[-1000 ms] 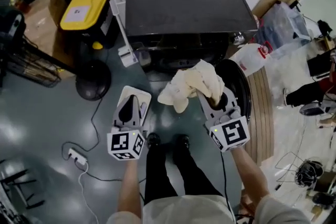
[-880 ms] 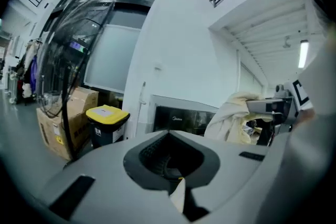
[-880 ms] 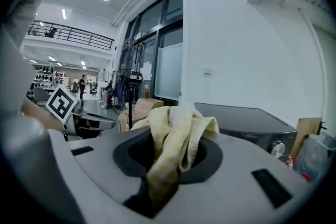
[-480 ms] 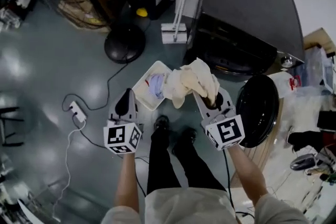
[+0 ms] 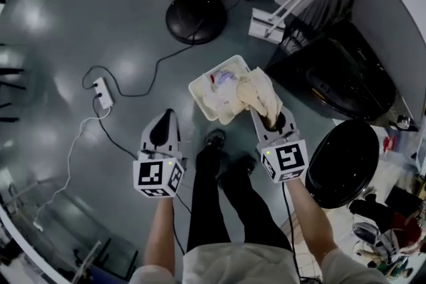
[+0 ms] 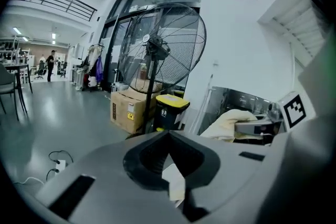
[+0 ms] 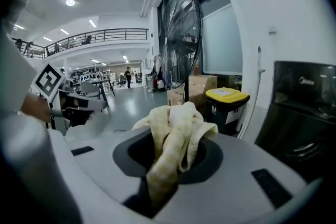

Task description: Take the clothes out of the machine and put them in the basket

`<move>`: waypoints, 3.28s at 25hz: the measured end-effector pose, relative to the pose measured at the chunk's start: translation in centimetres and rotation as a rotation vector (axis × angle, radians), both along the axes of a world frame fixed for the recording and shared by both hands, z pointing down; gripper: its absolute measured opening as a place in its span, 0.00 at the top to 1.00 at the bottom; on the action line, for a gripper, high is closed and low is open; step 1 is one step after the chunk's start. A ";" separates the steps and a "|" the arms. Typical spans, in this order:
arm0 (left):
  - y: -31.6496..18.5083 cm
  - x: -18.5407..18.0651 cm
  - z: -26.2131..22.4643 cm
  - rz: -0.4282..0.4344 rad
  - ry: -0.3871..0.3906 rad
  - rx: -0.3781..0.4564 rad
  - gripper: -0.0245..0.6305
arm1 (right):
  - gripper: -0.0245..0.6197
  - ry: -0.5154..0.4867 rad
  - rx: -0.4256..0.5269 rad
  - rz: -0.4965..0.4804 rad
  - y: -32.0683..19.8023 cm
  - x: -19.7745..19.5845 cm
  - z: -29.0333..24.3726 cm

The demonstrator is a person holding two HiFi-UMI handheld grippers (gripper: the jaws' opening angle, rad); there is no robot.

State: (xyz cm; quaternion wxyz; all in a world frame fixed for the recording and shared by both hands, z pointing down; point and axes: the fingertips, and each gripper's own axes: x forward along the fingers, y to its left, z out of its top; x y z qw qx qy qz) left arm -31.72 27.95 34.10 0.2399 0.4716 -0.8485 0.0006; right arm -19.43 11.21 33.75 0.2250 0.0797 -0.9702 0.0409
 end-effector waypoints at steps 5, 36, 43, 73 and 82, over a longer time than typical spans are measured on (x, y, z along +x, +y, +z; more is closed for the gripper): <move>0.5 -1.7 4.9 0.007 0.025 -0.015 0.93 | 0.80 0.070 -0.020 -0.004 0.7 -3.0 8.0; 1.8 -5.0 37.0 0.017 0.130 -0.132 0.94 | 0.79 0.502 -0.189 -0.081 3.1 -10.1 61.3; 1.6 -5.4 38.0 0.004 0.131 -0.127 0.94 | 0.79 0.617 -0.238 -0.056 3.1 -9.2 65.7; -7.1 1.0 30.3 0.235 0.083 -0.126 0.94 | 0.92 0.263 -0.194 0.155 -2.1 -2.5 46.7; -16.3 9.5 28.2 0.468 0.090 -0.117 0.93 | 0.92 0.158 -0.187 0.455 -9.6 11.3 38.4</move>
